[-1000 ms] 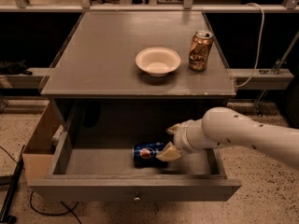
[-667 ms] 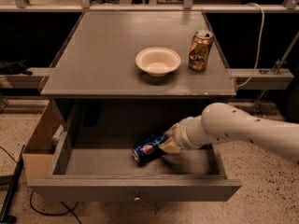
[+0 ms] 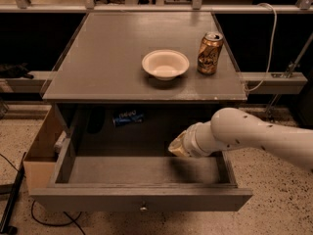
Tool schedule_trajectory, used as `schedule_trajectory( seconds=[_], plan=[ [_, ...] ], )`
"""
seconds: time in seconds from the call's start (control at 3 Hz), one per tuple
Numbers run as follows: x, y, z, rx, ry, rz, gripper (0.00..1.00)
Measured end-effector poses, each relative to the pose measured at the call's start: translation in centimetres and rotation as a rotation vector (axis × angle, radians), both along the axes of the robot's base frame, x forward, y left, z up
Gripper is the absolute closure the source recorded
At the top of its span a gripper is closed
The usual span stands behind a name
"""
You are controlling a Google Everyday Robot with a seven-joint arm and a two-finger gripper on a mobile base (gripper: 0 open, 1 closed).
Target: Pick pepsi can from top drawer and place on counter
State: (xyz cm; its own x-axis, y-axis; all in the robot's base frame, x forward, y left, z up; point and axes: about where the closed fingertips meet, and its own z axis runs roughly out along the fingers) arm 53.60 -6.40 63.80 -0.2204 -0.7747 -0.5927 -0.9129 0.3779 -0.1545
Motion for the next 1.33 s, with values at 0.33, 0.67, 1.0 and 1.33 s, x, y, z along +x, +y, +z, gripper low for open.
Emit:
schedule_trajectory(
  seconds=[0.33, 0.67, 1.0, 1.33],
  plan=[
    [0.0, 0.0, 0.0, 0.0, 0.0, 0.0, 0.48],
    [0.0, 0.0, 0.0, 0.0, 0.0, 0.0, 0.25],
    [0.0, 0.01, 0.0, 0.0, 0.0, 0.0, 0.0],
    [0.0, 0.01, 0.0, 0.0, 0.0, 0.0, 0.0]
  ],
)
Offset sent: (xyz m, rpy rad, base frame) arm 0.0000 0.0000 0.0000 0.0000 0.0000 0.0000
